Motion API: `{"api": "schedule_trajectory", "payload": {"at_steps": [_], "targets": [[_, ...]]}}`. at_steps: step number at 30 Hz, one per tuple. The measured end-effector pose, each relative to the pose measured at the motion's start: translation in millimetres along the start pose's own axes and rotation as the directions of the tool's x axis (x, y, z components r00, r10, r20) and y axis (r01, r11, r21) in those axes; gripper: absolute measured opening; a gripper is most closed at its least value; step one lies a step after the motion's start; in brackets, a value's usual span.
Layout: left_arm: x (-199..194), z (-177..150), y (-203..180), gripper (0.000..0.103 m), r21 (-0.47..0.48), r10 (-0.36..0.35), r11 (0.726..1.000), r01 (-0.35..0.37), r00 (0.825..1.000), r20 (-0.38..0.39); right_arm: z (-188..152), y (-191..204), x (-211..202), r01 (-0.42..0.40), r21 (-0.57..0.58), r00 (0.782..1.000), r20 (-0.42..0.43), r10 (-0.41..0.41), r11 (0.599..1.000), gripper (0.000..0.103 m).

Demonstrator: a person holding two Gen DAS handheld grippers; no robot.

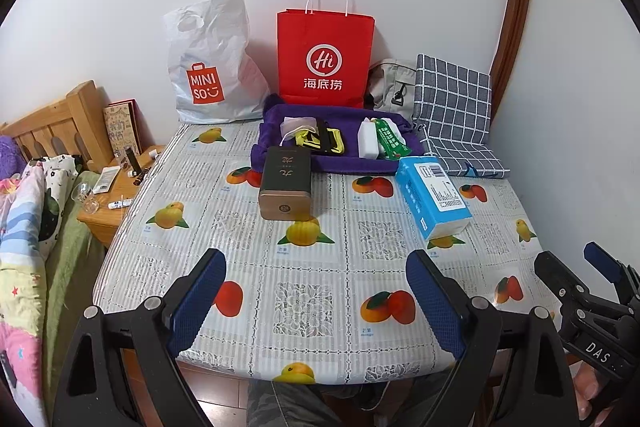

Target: Organize soft objects

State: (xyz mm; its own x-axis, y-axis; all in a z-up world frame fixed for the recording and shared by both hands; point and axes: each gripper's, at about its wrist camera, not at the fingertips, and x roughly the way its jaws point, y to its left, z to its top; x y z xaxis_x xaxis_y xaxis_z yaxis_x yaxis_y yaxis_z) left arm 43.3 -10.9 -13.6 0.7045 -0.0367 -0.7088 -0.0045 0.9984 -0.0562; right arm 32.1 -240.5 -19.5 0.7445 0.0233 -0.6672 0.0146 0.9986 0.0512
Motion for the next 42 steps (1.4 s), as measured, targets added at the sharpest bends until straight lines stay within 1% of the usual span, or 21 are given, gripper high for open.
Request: {"api": "schedule_trajectory", "payload": {"at_steps": [42], "targets": [[-1.1,-1.5,-4.1,0.091,-0.005,0.007,1.000,-0.007,1.000,0.003,1.7,4.4,-4.6,-0.003,-0.018,1.000,0.007,0.004,1.000,0.102]]}}
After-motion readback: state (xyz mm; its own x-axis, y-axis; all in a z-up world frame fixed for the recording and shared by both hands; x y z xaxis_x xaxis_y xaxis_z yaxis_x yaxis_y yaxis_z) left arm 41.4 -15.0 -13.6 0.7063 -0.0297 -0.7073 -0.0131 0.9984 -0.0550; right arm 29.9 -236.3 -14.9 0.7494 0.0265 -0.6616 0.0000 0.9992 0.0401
